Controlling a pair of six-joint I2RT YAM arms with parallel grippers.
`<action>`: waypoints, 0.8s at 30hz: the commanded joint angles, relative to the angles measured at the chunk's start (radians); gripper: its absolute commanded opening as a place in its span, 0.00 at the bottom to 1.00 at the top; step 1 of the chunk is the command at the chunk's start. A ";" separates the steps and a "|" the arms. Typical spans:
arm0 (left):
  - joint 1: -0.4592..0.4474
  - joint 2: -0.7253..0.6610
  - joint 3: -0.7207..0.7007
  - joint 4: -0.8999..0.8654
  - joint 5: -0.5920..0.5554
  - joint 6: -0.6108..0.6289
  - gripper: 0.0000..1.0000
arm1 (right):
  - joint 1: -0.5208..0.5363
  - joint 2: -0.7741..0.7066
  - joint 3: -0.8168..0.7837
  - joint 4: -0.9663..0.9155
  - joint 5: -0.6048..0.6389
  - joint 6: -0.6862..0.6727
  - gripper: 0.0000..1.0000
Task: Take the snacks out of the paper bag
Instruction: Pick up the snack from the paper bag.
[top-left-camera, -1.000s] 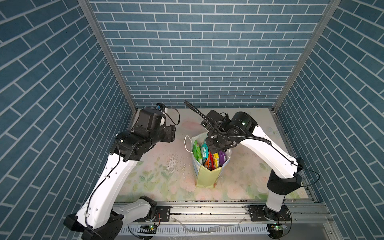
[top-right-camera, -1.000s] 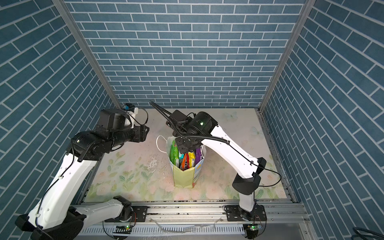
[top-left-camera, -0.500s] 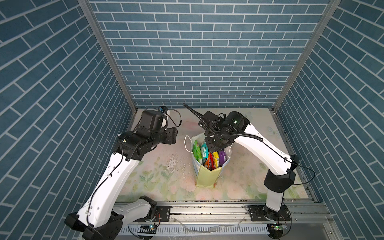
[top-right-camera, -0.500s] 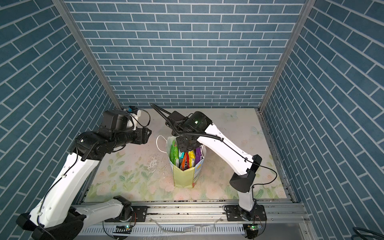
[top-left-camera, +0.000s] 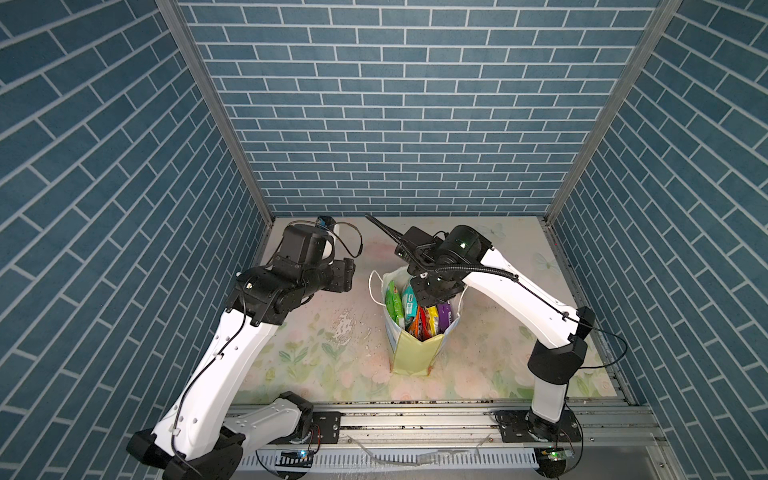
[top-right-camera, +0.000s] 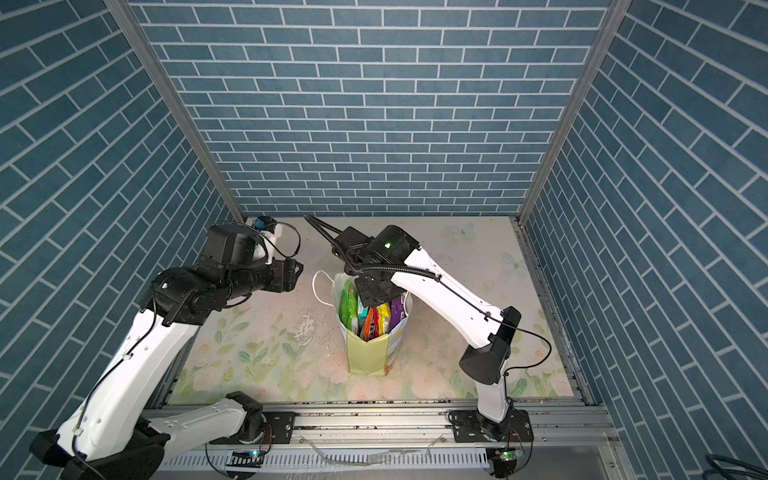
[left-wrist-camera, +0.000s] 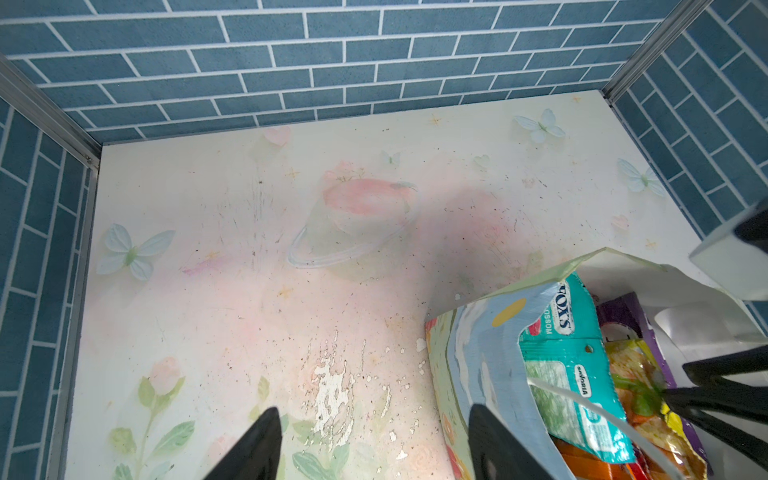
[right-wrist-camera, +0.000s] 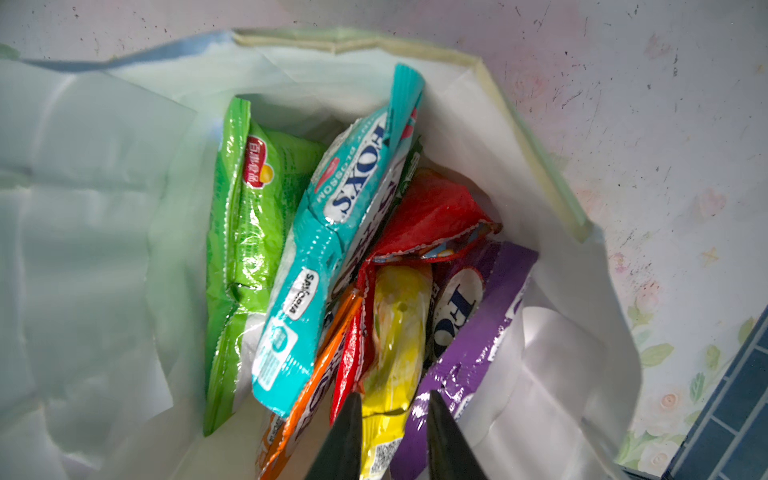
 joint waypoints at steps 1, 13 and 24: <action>0.007 -0.014 -0.014 0.013 0.010 -0.004 0.72 | -0.005 0.013 -0.016 0.002 -0.012 0.029 0.28; 0.007 -0.017 -0.029 0.017 -0.005 -0.001 0.71 | -0.007 0.056 -0.018 0.015 -0.006 0.024 0.20; 0.008 -0.018 -0.033 0.014 -0.014 0.009 0.71 | -0.007 0.047 0.029 0.000 0.033 0.030 0.00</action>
